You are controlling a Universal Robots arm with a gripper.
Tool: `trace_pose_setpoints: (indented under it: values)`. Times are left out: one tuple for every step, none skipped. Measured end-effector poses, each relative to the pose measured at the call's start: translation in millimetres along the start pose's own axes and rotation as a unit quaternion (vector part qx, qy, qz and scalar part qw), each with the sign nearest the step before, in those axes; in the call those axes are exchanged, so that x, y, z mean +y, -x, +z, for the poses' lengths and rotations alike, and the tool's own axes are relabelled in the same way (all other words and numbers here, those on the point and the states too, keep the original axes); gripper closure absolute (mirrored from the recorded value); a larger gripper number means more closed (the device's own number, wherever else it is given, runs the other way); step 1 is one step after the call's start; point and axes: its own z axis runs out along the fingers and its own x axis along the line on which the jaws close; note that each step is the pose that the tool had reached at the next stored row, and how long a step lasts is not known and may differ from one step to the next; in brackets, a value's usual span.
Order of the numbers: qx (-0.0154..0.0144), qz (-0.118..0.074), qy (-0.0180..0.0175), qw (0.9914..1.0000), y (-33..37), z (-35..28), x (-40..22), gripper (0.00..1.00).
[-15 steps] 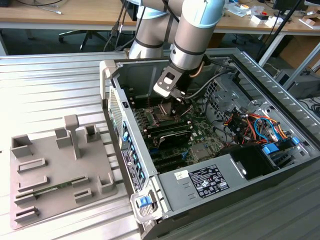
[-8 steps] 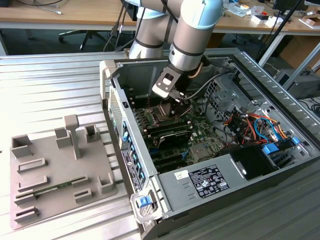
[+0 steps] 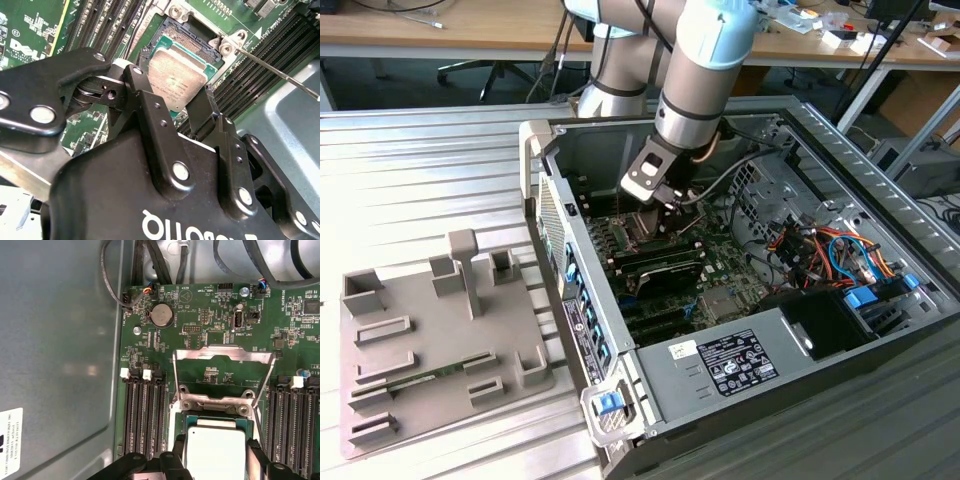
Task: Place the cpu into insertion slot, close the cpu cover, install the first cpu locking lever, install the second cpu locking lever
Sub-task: 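Place the cpu into insertion slot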
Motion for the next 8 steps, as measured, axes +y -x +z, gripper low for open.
trace_pose_setpoints:
  values:
    - [0.0000,0.000,0.0000,1.00000,0.0,0.4,0.0,0.45]
    - [0.0000,0.000,0.0000,1.00000,0.0,0.7,0.0,0.45]
    - [0.0000,0.000,0.0000,1.00000,0.0,1.2,-0.1,0.45]
    - [0.0000,0.000,0.0000,1.00000,0.0,1.6,-0.3,0.45]
    - [0.0000,0.000,0.0000,1.00000,0.0,2.2,-0.7,0.45]
    - [0.0000,0.000,0.0000,1.00000,0.0,2.9,-1.1,0.45]
    - [0.0001,0.000,0.0001,1.00000,0.0,3.7,-1.1,0.45]
    - [0.0000,0.000,0.0000,1.00000,0.0,4.4,-1.1,0.45]
